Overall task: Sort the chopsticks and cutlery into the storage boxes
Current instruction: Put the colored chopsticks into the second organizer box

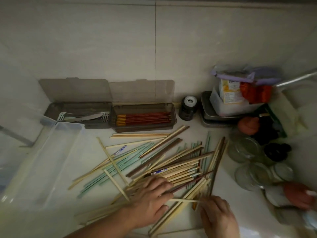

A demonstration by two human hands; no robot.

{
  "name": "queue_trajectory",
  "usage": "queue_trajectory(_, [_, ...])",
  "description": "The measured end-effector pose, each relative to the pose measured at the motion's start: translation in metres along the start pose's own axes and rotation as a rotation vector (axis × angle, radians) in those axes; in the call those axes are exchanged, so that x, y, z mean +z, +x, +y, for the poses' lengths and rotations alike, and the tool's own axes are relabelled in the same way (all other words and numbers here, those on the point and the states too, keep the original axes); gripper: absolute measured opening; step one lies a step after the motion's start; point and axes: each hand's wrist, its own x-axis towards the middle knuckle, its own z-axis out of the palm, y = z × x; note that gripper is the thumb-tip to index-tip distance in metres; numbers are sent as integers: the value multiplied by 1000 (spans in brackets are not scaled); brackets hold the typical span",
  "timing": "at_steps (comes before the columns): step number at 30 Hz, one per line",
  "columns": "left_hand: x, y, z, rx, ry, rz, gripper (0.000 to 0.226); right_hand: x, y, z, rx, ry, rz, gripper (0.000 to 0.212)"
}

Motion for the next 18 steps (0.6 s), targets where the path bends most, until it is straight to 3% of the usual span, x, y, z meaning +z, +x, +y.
queue_trajectory(5, [-1, -4, 0, -78, 109, -36, 47, 4, 6, -4, 21, 6, 15, 35])
queue_trajectory(10, [-2, -3, -10, -215, 155, -106, 58, -3, 40, -10, 189, 55, -20, 14])
queue_trajectory(14, [-2, -4, -20, -315, 144, -125, 67, -6, 78, -17, 312, 3, -130, 6])
queue_trajectory(18, [-3, -1, -24, -349, 147, -142, 74, -1, 112, -23, 426, -167, -341, 24])
